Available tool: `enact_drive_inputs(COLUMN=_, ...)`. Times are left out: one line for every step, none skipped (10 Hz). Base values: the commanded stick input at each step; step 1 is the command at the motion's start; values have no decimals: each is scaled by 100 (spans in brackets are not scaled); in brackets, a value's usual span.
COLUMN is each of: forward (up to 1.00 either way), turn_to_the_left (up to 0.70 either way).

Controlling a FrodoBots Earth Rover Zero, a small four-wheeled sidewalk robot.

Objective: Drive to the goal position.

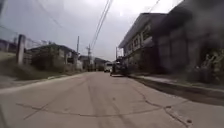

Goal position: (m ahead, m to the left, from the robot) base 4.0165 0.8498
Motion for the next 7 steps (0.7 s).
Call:
enact_drive_inputs(forward=50, turn_to_the_left=0)
enact_drive_inputs(forward=50, turn_to_the_left=0)
enact_drive_inputs(forward=50, turn_to_the_left=0)
enact_drive_inputs(forward=50, turn_to_the_left=0)
enact_drive_inputs(forward=50, turn_to_the_left=0)
enact_drive_inputs(forward=50, turn_to_the_left=0)
enact_drive_inputs(forward=50, turn_to_the_left=0)
